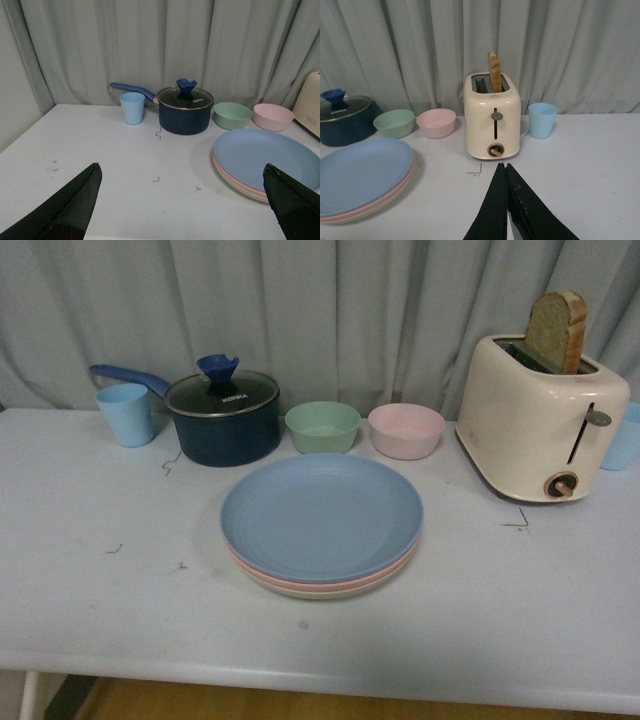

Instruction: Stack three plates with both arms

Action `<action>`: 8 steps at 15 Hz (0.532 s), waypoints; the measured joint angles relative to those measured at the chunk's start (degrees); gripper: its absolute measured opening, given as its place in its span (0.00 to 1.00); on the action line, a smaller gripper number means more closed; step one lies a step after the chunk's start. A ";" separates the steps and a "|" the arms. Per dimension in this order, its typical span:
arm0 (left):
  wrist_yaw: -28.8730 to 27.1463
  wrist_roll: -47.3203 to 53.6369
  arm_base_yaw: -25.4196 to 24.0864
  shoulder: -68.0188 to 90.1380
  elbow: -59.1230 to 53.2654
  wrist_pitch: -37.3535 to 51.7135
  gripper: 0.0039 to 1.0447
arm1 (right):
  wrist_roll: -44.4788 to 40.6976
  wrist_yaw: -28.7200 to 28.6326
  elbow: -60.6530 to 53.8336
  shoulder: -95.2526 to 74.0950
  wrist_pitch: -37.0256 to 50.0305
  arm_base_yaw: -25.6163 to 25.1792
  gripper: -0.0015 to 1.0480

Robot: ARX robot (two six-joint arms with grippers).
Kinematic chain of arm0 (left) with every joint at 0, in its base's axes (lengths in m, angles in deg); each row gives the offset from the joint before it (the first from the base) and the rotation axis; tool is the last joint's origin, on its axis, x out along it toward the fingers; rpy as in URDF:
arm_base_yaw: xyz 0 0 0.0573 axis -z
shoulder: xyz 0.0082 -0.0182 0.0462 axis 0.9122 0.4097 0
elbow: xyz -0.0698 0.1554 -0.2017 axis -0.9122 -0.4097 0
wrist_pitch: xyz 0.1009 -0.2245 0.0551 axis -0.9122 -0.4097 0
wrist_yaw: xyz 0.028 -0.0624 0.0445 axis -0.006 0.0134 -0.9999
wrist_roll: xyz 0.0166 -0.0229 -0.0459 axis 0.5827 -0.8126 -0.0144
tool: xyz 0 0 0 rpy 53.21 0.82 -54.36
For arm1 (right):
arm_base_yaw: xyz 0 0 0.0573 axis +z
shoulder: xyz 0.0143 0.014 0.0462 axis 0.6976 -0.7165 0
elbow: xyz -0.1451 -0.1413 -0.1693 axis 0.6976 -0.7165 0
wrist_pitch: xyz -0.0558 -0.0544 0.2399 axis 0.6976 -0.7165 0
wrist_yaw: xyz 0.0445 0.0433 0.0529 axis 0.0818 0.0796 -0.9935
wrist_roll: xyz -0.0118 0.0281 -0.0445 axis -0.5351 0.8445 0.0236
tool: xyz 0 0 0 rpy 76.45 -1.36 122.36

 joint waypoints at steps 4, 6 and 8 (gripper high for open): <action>0.00 0.00 0.00 0.00 0.00 0.00 0.94 | -0.02 0.00 0.00 9.18 -8.90 0.00 0.02; 0.00 0.00 0.00 0.00 0.00 0.00 0.94 | 0.00 0.00 -0.02 14.36 -13.86 0.00 0.02; 0.00 0.00 0.00 0.00 0.00 0.00 0.94 | 0.00 0.00 -0.02 17.31 -16.41 0.00 0.02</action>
